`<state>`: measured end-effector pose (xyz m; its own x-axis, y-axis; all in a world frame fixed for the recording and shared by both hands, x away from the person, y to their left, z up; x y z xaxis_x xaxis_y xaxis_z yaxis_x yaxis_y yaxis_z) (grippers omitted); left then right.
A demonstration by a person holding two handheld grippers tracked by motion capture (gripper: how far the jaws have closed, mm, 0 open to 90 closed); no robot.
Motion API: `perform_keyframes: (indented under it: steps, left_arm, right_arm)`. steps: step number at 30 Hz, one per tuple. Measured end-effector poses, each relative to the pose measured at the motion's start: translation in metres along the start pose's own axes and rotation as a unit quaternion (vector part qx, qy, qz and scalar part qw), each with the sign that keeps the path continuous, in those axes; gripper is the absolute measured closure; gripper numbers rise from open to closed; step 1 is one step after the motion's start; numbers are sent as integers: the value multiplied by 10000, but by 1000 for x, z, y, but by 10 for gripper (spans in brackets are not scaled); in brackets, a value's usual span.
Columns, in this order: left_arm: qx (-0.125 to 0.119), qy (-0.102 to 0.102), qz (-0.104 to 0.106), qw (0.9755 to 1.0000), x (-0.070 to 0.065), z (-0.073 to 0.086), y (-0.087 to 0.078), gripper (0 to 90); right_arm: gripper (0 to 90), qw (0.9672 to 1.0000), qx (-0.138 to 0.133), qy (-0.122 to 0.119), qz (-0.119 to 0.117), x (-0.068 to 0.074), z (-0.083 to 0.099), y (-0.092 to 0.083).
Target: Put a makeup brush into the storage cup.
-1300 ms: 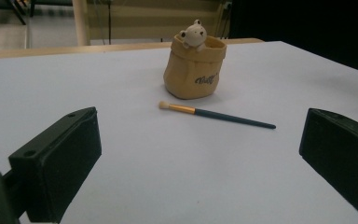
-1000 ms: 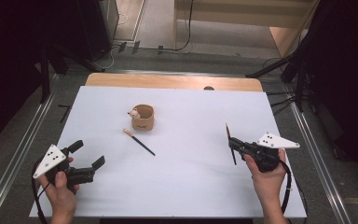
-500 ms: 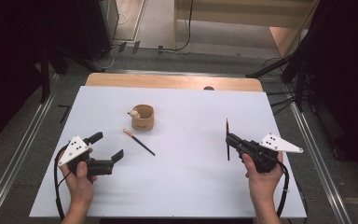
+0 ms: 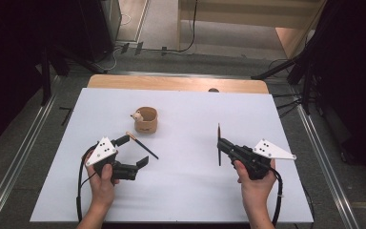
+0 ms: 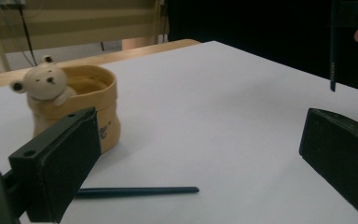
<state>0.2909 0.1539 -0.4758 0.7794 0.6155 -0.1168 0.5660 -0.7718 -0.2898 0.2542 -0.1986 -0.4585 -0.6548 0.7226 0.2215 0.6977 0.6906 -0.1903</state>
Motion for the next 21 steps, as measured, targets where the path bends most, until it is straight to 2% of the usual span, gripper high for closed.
perform_keyframes:
  steps: [2, 3, 4, 10, 12, 15, 18, 21]
  left_arm:
    - [-35, -4, 140, 9999, -5, -2, 2, 0]
    - [-35, -4, 140, 9999, -5, -2, 2, 0]
    - [-47, -3, 210, 9998, -8, -2, 3, 0]
    - [-20, 10, 572, 9984, -26, -4, 12, 0]
    - [-57, -42, 711, 9974, -32, -4, 15, 0]
    - [-12, -10, 803, 9968, -38, -4, 18, 0]
    - [57, 10, 1037, 9946, -51, -4, 23, 0]
    - [71, 6, 1140, 9935, -55, -4, 25, 0]
  right_arm:
    - [848, 10000, -13, 33, -87, 3, 1, 4]
    - [848, 10000, -13, 33, -87, 3, 1, 4]
    - [848, 9997, -68, 94, -201, 7, 2, 8]
    - [848, 9994, -79, 30, -346, 17, 4, 17]
    - [848, 9990, -110, 42, -433, 21, 4, 20]
    - [848, 9985, -122, 108, -523, 24, 5, 22]
    - [848, 9977, -141, 186, -637, 31, 6, 26]
    - [848, 9973, -167, 184, -688, 35, 6, 28]
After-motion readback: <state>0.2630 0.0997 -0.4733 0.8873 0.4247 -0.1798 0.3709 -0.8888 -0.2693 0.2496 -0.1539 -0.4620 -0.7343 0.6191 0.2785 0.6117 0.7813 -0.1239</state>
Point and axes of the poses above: each handheld gripper's, and its own axes: y roughly forward along the jaws, z roughly out of its underside, x roughly to its left, the point moved 4 cm from there along y, roughly forward along the jaws, and after that the axes turned 1 degree about -y, right-handed, at the moved point
